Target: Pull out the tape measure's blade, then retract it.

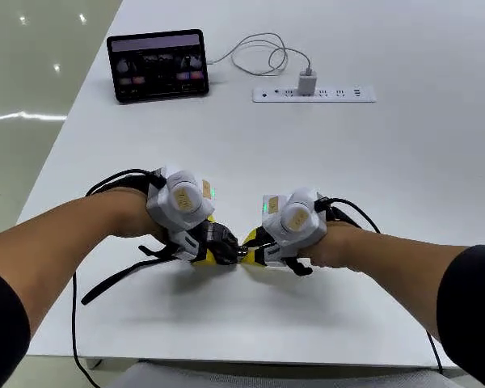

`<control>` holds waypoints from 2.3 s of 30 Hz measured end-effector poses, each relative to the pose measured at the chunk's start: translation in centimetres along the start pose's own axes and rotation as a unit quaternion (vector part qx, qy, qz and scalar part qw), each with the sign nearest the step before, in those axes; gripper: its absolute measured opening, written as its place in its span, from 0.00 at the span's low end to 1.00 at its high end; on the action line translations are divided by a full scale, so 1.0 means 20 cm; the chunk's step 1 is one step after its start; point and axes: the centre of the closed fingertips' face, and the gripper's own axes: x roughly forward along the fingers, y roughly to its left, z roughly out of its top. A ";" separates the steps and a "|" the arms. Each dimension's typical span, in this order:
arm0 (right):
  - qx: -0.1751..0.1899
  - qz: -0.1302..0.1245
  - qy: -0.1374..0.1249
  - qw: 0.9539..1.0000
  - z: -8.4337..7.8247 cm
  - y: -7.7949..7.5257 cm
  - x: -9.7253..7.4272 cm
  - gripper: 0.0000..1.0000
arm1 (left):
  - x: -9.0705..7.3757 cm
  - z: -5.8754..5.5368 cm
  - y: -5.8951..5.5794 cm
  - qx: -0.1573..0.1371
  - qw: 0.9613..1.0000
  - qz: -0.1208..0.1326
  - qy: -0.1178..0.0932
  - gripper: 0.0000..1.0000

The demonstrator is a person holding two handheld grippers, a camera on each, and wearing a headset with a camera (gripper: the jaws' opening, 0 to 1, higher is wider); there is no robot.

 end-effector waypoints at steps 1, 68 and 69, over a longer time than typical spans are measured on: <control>-0.001 0.000 0.003 1.000 -0.01 0.00 -0.01 0.08 | 0.00 0.00 0.00 0.000 1.000 0.000 0.000 0.35; 0.024 -0.012 0.026 0.999 -0.17 0.00 -0.14 0.11 | -0.01 0.00 0.00 -0.004 1.000 0.007 -0.013 0.35; 0.024 -0.012 0.026 0.999 -0.17 0.00 -0.14 0.10 | -0.01 0.00 0.00 -0.004 1.000 0.007 -0.013 0.35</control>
